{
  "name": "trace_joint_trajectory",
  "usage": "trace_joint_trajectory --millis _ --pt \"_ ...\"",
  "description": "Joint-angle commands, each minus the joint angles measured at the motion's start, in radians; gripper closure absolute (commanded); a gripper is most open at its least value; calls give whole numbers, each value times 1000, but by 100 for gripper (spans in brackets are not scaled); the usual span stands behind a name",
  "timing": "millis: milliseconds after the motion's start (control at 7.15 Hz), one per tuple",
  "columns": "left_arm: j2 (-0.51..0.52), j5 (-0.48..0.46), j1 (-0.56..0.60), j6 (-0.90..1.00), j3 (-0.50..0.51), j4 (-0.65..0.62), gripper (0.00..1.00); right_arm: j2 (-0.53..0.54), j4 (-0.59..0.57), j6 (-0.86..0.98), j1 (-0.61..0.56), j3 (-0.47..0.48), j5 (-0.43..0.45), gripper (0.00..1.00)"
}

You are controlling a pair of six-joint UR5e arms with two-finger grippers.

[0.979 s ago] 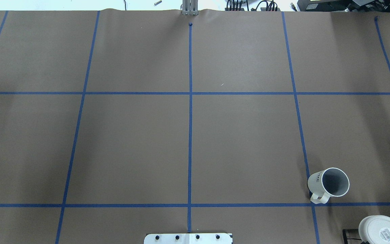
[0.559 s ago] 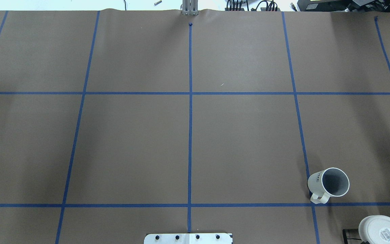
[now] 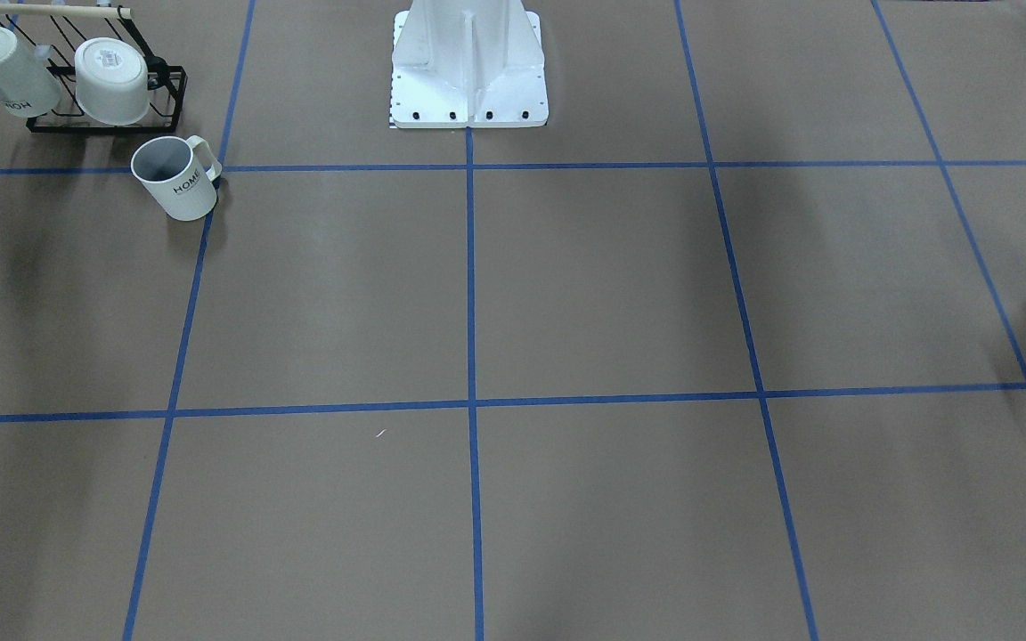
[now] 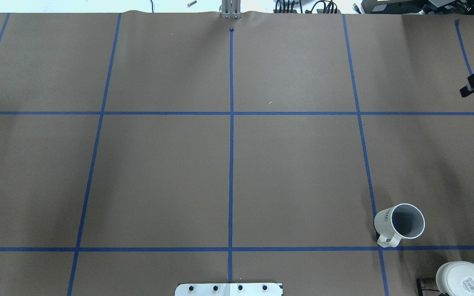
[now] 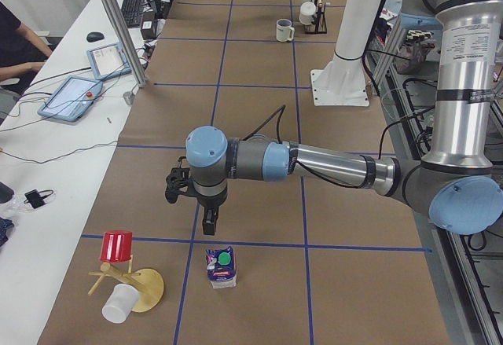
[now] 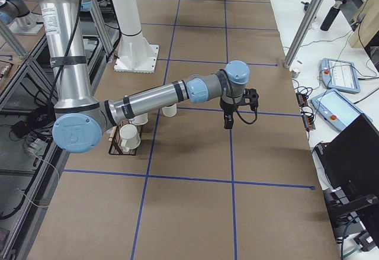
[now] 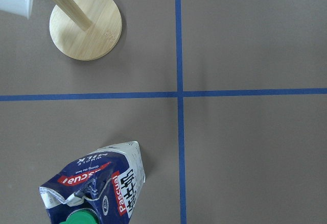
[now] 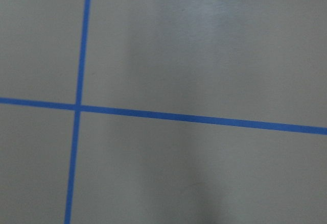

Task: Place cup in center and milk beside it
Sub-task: 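Lower the right gripper onto the rim of the white mug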

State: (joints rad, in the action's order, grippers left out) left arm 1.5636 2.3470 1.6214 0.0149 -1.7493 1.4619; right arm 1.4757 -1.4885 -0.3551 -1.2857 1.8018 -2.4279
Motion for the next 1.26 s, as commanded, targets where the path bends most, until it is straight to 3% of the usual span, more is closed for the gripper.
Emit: trace_joint_trajectory --millis 0,140,280,559,1119 --pt "-2 0 0 -1 -2 0 1 57 220 -48 119 34 -112 0" --pt "-4 0 0 0 -4 0 1 63 211 -62 155 71 -184 0" --pt "-4 0 0 0 -4 0 1 110 221 -62 172 115 -157 0" --pt "-4 0 0 0 -6 0 1 230 221 -74 325 229 87 0" --pt "-11 41 -3 -7 -53 -17 1 294 249 -170 419 281 104 0"
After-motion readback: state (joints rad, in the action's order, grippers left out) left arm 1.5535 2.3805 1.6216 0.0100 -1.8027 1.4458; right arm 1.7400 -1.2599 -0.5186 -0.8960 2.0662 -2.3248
